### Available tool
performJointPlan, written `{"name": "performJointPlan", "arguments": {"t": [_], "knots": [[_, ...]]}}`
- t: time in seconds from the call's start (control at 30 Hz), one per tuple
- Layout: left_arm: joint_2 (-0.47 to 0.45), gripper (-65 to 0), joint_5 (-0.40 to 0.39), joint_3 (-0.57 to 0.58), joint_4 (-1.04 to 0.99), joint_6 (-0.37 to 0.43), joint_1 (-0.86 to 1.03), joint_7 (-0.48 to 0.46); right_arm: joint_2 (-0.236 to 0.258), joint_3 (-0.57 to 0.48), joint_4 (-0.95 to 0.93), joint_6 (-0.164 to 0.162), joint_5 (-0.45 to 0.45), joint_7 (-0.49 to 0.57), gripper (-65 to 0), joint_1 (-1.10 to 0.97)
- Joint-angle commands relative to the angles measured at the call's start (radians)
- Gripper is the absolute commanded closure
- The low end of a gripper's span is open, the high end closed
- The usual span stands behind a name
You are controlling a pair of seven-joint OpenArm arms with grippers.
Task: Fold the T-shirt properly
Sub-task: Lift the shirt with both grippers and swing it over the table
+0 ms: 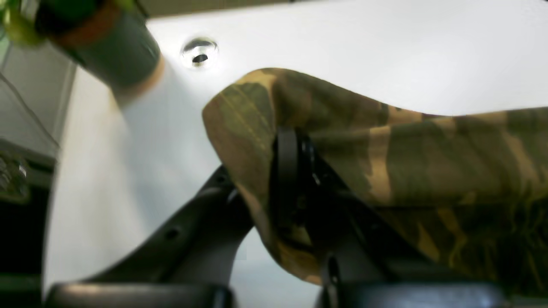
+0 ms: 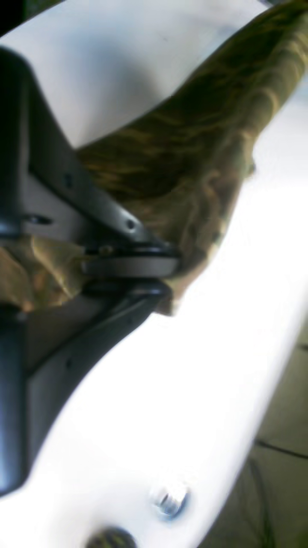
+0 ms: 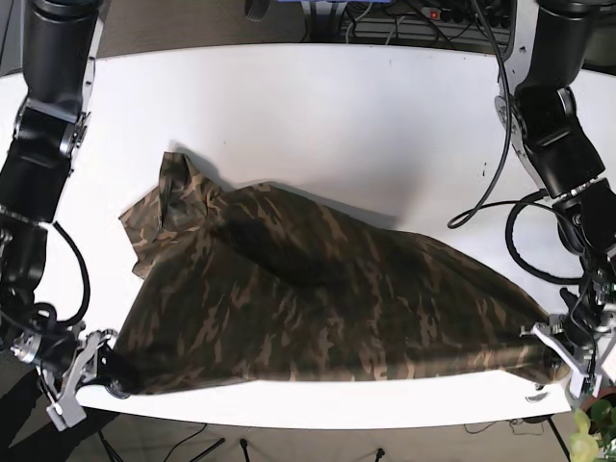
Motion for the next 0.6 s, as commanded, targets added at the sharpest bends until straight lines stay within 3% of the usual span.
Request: {"name": "performJointPlan", "arguments": {"t": [0.0, 0.17, 0.33, 0.47, 0.57], "knots": [[-0.026, -1.7, -0.005, 0.030, 0.026, 0.006, -0.097, -0.024, 0.026, -0.034, -0.054, -0.001, 0.010, 0.038, 0.0, 0.125], [-0.061, -1.7, -0.003, 0.092, 0.020, 0.010, -0.268, -0.021, 0.024, -0.124, -0.134, -0.001, -0.068, 0.038, 0.0, 0.348], [-0.098, -1.7, -0.002, 0.162, 0.018, 0.012, -0.426, -0.021, 0.015, -0.133, -0.139, -0.001, -0.165, 0.032, 0.0, 0.500], [-0.124, -1.7, -0.002, 0.198, -0.023, 0.012, -0.553, -0.019, -0.005, -0.149, -0.139, -0.001, -0.225, -0.005, 0.0, 0.522], [-0.132, -1.7, -0.003, 0.200, -0.034, 0.009, -0.599, -0.019, -0.003, -0.175, -0.134, -0.001, -0.215, -0.013, 0.0, 0.522]]}}
